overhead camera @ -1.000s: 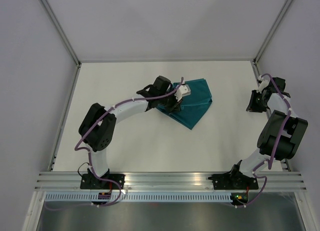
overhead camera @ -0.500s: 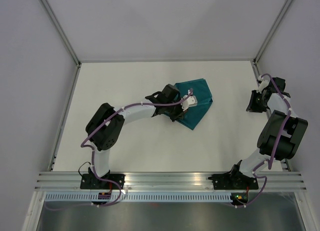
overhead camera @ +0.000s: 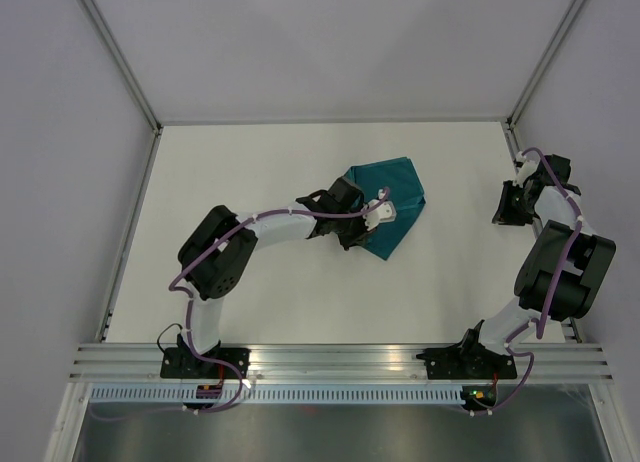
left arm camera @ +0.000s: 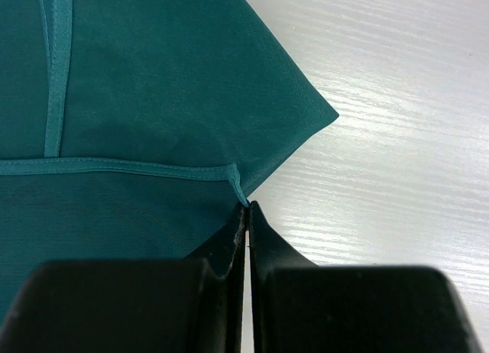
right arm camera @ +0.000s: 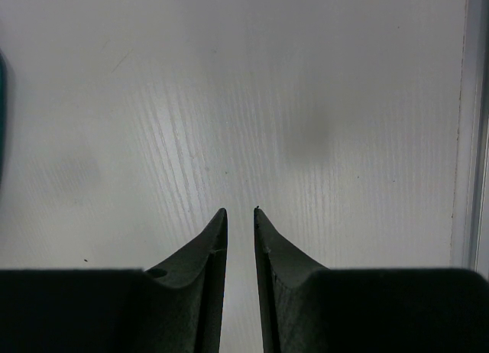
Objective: Fold the napkin, place the utensils inside, and roll it up
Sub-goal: Fold the napkin at the center of the board, then adjust the napkin at the center of the board, then roll the napkin at the center of the board.
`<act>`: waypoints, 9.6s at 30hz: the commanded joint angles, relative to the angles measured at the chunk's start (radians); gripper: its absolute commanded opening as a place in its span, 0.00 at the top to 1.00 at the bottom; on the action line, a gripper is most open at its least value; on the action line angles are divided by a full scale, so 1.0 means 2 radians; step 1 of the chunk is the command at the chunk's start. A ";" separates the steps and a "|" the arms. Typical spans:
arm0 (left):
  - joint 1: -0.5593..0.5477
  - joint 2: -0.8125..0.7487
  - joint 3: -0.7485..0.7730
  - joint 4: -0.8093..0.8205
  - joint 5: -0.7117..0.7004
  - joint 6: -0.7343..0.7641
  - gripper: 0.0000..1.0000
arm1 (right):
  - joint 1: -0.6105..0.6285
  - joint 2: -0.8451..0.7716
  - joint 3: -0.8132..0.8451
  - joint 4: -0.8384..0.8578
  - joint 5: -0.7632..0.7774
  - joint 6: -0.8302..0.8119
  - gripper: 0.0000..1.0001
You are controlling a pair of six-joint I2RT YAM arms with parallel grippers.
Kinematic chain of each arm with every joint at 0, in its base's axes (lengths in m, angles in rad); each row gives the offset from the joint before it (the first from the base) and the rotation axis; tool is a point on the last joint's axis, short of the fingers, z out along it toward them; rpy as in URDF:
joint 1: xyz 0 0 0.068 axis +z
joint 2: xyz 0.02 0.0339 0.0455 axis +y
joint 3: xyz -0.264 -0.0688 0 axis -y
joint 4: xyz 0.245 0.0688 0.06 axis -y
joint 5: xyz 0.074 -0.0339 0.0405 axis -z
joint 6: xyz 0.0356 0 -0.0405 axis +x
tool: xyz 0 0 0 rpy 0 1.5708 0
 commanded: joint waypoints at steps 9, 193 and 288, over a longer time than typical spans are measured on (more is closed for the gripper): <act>-0.004 -0.018 0.005 0.028 -0.015 0.002 0.98 | -0.004 -0.002 -0.004 -0.002 0.000 -0.003 0.74; 0.321 -0.157 -0.021 -0.073 -0.063 -0.159 0.51 | 0.590 0.080 -0.004 0.169 0.100 -0.270 0.39; 0.081 -0.334 -0.319 0.171 -0.069 0.065 0.41 | 0.450 0.367 0.259 -0.257 -0.199 -0.335 0.92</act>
